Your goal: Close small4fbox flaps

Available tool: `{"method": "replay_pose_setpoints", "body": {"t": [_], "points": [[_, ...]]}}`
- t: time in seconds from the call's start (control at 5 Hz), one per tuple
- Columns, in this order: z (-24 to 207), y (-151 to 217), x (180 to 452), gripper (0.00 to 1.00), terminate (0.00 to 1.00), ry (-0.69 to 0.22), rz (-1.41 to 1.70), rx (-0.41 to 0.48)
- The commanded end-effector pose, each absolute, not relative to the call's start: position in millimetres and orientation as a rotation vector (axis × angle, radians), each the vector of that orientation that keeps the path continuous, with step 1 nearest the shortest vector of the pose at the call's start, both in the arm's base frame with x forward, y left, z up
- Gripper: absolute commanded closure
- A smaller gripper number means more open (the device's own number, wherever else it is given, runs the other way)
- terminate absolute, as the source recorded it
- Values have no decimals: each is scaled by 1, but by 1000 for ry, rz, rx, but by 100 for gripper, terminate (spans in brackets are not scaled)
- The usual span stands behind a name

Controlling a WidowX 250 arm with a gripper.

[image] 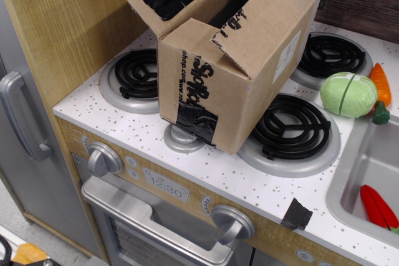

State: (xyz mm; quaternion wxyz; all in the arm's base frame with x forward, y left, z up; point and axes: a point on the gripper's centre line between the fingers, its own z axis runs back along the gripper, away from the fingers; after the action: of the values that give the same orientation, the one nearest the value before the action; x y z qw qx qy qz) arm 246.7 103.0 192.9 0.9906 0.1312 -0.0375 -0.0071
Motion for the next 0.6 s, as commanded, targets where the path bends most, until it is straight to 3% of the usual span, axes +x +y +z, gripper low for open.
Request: {"method": "replay_pose_setpoints", "body": {"t": [0.0,0.4], "points": [[193,103,247,0,0,-75,-14,263],[184,115,264,0,0,-86,-46,274]]}}
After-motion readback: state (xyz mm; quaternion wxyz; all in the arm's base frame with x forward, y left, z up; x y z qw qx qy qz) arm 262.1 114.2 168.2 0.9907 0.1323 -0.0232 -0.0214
